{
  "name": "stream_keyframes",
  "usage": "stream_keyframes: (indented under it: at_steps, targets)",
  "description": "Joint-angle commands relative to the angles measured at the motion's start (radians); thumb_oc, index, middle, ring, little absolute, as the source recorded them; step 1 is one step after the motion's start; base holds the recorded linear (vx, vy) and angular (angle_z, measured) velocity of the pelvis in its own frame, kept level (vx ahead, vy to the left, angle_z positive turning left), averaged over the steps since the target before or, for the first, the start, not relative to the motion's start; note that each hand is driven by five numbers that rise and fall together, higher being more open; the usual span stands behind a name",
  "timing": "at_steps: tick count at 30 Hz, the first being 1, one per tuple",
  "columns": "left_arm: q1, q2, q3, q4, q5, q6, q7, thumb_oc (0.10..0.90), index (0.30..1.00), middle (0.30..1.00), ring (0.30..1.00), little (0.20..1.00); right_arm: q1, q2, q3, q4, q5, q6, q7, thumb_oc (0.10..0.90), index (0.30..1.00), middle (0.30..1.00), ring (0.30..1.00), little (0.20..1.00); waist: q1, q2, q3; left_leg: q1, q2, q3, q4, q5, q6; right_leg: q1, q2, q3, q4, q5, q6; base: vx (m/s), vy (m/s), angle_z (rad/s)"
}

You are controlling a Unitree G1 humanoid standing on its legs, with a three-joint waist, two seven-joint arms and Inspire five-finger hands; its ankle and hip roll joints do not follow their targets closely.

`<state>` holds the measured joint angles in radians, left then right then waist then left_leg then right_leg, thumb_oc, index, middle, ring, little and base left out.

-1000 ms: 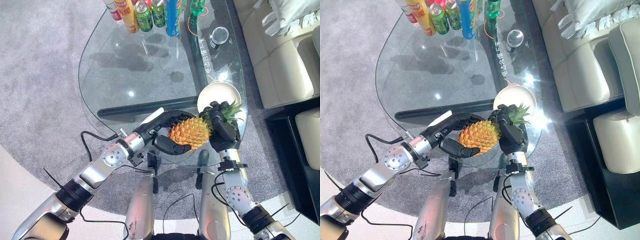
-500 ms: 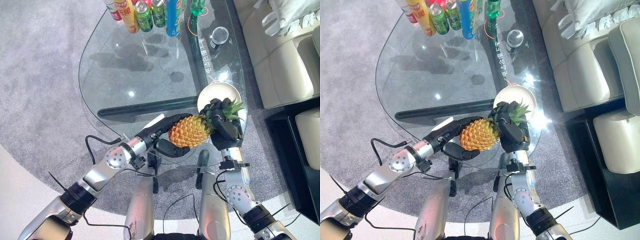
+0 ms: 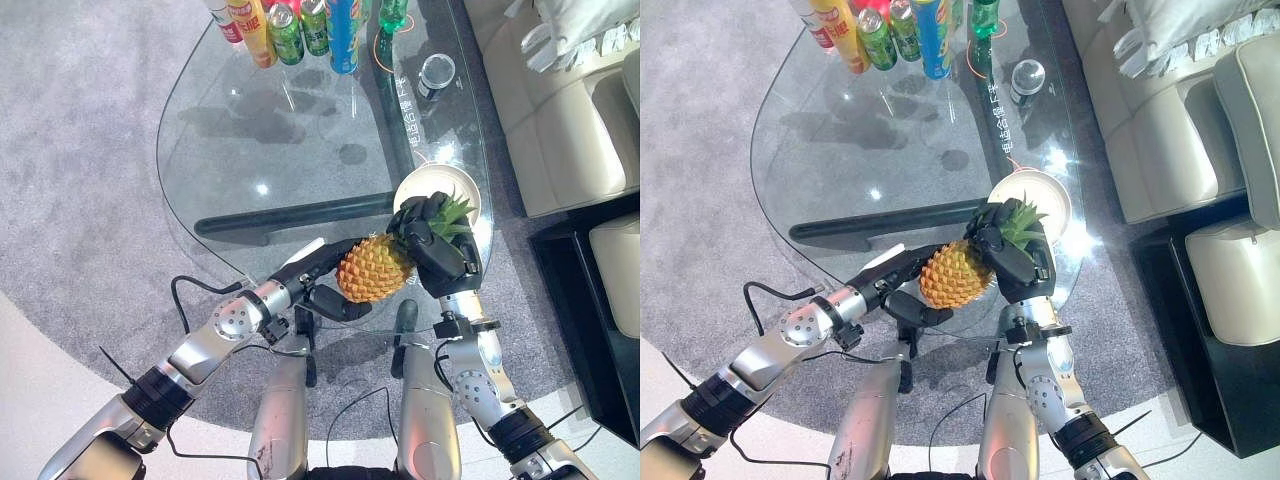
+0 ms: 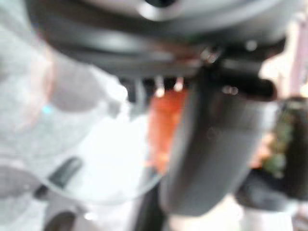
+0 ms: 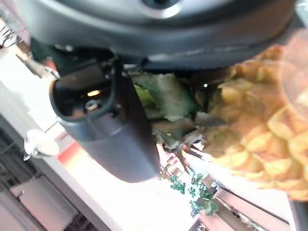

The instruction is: Pick up the fruit to the plate

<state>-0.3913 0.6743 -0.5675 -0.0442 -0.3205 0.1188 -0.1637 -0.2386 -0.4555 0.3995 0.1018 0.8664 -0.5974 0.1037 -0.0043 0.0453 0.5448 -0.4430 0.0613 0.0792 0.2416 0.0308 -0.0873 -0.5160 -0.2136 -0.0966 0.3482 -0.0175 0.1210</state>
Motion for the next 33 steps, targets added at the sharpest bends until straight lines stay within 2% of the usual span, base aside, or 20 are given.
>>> stream_keyframes:
  at_steps: [1, 7, 10, 11, 19, 26, 30, 33]
  targets:
    - [0.06, 0.01, 0.021, -0.093, 0.005, -0.015, -0.017, 0.8, 0.9, 0.9, 0.9, 0.9, -0.159, -0.021, -0.121, -0.251, -0.236, -0.132, -0.12, 0.1, 0.3, 0.3, 0.3, 0.2, -0.034, -0.02, -0.025, -0.036, -0.111, 0.094, 0.139, -0.128, 0.068, 0.055, 0.105, -0.098, -0.062, 0.004, -0.031, 0.0, 0.0, 0.0]
    - [0.072, 0.015, 0.034, -0.079, 0.002, 0.004, 0.006, 0.8, 0.9, 0.9, 0.9, 0.9, -0.173, -0.095, -0.169, -0.258, -0.423, -0.101, -0.267, 0.1, 0.3, 0.3, 0.3, 0.2, -0.033, -0.028, -0.025, -0.037, -0.108, 0.093, 0.14, -0.129, 0.069, 0.055, 0.106, -0.102, -0.059, 0.003, -0.026, 0.0, -0.005, 0.0]
    - [0.075, 0.016, 0.036, -0.072, 0.002, 0.009, 0.012, 0.8, 0.9, 0.9, 0.9, 0.9, -0.181, -0.112, -0.176, -0.257, -0.446, -0.094, -0.299, 0.1, 0.3, 0.3, 0.3, 0.2, -0.031, -0.029, -0.025, -0.037, -0.107, 0.092, 0.14, -0.128, 0.068, 0.056, 0.106, -0.103, -0.06, 0.003, -0.026, 0.0, 0.0, 0.0]
    - [0.078, 0.017, 0.035, -0.065, 0.001, 0.015, 0.023, 0.8, 0.9, 0.9, 0.9, 0.9, -0.191, -0.128, -0.18, -0.251, -0.491, -0.082, -0.346, 0.1, 0.3, 0.3, 0.3, 0.2, -0.029, -0.03, -0.025, -0.04, -0.106, 0.091, 0.139, -0.127, 0.067, 0.054, 0.107, -0.104, -0.059, 0.002, -0.025, 0.0, 0.0, 0.0]
    - [0.078, 0.016, 0.013, -0.013, -0.008, 0.015, 0.057, 0.8, 0.9, 0.9, 0.9, 0.9, -0.25, -0.173, -0.192, -0.214, -0.582, -0.057, -0.456, 0.1, 0.3, 0.3, 0.3, 0.2, -0.019, -0.029, -0.025, -0.053, -0.105, 0.079, 0.144, -0.128, 0.066, 0.041, 0.102, -0.112, -0.049, -0.001, -0.021, 0.0, 0.0, 0.0]
    - [0.049, -0.017, -0.049, 0.08, 0.02, 0.027, 0.101, 0.8, 0.9, 0.9, 0.9, 0.9, -0.364, -0.189, -0.19, -0.069, -0.692, -0.01, -0.632, 0.1, 0.3, 0.3, 0.3, 0.2, -0.002, -0.021, -0.025, -0.088, -0.11, 0.065, 0.147, -0.123, 0.064, 0.008, 0.096, -0.12, -0.038, -0.002, -0.017, 0.0, 0.0, 0.0]
    - [0.041, -0.022, -0.078, 0.118, 0.002, 0.045, 0.12, 0.8, 0.9, 0.9, 0.9, 0.9, -0.42, -0.209, -0.183, 0.002, -0.711, 0.003, -0.69, 0.1, 0.3, 0.3, 0.3, 0.2, 0.004, -0.013, -0.025, -0.104, -0.113, 0.058, 0.147, -0.122, 0.062, -0.009, 0.096, -0.121, -0.033, -0.002, -0.016, 0.0, 0.001, 0.01]
    - [0.037, -0.024, -0.104, 0.153, -0.003, 0.035, 0.13, 0.8, 0.9, 0.9, 0.9, 0.9, -0.464, -0.226, -0.186, 0.06, -0.72, 0.012, -0.72, 0.1, 0.3, 0.3, 0.3, 0.2, 0.006, -0.006, -0.025, -0.117, -0.116, 0.054, 0.146, -0.121, 0.06, -0.023, 0.096, -0.122, -0.032, -0.001, -0.014, 0.0, 0.0, 0.0]
